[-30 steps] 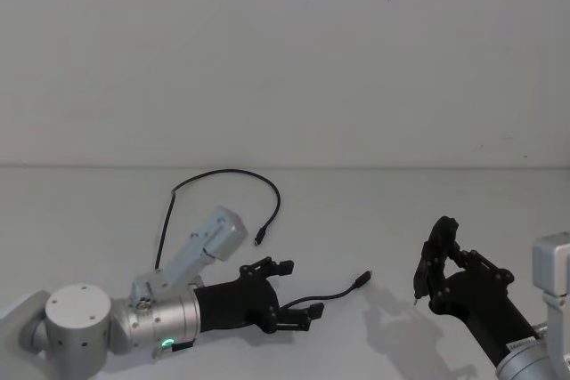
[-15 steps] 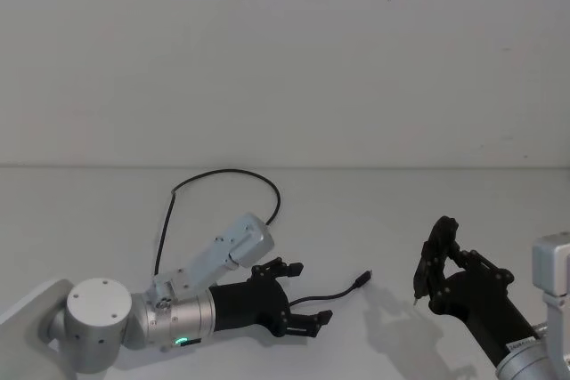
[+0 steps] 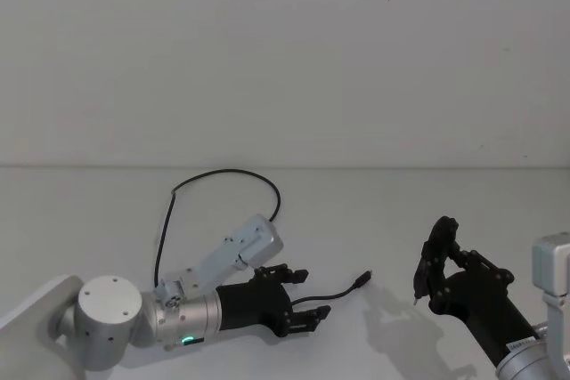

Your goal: Pick up the data cable with the one hand.

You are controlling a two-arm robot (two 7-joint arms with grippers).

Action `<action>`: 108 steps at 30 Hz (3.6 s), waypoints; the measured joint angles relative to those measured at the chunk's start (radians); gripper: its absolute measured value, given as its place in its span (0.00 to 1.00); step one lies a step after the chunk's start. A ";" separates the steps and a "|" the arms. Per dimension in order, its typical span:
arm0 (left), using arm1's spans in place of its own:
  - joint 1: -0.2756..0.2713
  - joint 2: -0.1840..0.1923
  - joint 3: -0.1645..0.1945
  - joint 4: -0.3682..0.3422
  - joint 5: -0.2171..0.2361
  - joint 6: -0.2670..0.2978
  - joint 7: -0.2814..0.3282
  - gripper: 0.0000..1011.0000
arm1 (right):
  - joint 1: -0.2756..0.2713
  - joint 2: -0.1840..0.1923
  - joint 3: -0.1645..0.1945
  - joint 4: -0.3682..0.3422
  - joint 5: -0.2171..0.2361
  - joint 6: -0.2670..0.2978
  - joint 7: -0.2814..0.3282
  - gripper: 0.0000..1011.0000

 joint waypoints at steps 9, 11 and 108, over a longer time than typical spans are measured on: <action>-0.004 -0.007 0.001 0.008 0.010 0.014 0.006 0.49 | 0.000 0.000 0.000 0.000 0.000 0.000 0.000 0.27; -0.004 -0.009 0.002 0.010 0.012 0.015 0.007 0.41 | 0.000 0.000 0.000 0.000 0.000 0.000 0.000 0.27; 0.233 0.237 -0.099 -0.469 -0.184 0.098 -0.056 0.04 | 0.016 -0.043 0.017 -0.030 0.104 0.005 0.088 0.27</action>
